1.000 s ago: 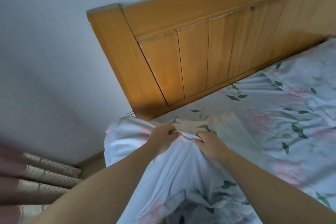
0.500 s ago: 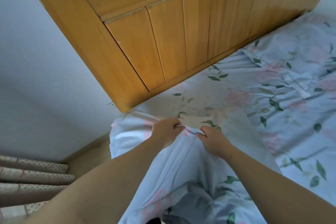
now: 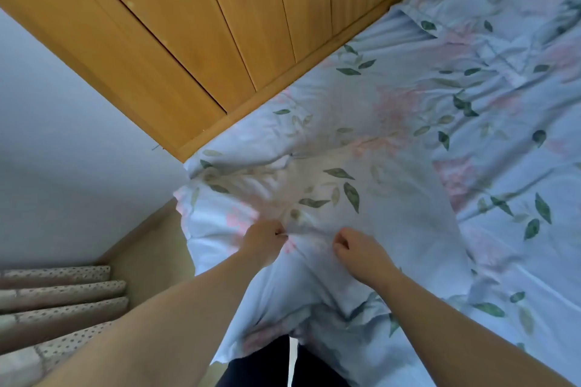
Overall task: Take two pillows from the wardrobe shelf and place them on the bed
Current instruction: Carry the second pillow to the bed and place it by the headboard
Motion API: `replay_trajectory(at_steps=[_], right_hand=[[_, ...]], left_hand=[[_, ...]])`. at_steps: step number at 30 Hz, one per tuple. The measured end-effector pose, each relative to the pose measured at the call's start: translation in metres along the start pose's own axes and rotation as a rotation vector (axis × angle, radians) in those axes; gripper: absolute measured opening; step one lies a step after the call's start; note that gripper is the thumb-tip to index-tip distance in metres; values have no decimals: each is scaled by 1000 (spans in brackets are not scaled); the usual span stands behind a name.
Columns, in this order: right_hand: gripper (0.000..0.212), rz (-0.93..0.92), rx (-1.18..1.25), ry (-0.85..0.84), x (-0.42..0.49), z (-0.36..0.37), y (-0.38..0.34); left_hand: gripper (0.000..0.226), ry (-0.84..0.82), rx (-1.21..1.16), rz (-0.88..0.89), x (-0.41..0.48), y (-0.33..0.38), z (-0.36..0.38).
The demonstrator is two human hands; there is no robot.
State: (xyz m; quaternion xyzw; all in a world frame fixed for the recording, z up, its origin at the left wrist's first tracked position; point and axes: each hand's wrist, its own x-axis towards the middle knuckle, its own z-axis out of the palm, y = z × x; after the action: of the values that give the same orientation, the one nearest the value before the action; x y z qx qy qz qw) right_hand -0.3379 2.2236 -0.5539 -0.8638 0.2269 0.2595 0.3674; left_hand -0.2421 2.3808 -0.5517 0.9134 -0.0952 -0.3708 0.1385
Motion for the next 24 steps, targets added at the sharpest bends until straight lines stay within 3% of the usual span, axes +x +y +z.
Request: replay_trajectory(at_steps=[2, 5, 10, 16, 19, 24], right_hand=[[13, 75, 44, -31, -1, 19, 19], [30, 233, 43, 52, 3, 35, 43], [66, 409, -46, 295, 28, 34, 52], [109, 428, -80, 178, 63, 55, 44], [113, 459, -99, 171, 82, 63, 56], [96, 478, -208, 246, 110, 76, 62]], left_hand=[[21, 13, -64, -49, 8, -8, 19], [28, 99, -192, -12, 28, -6, 40], [77, 271, 172, 115, 75, 9, 42], [119, -9, 333, -12, 113, 12, 49], [121, -54, 336, -17, 126, 6, 62], [92, 315, 478, 198, 144, -15, 90]])
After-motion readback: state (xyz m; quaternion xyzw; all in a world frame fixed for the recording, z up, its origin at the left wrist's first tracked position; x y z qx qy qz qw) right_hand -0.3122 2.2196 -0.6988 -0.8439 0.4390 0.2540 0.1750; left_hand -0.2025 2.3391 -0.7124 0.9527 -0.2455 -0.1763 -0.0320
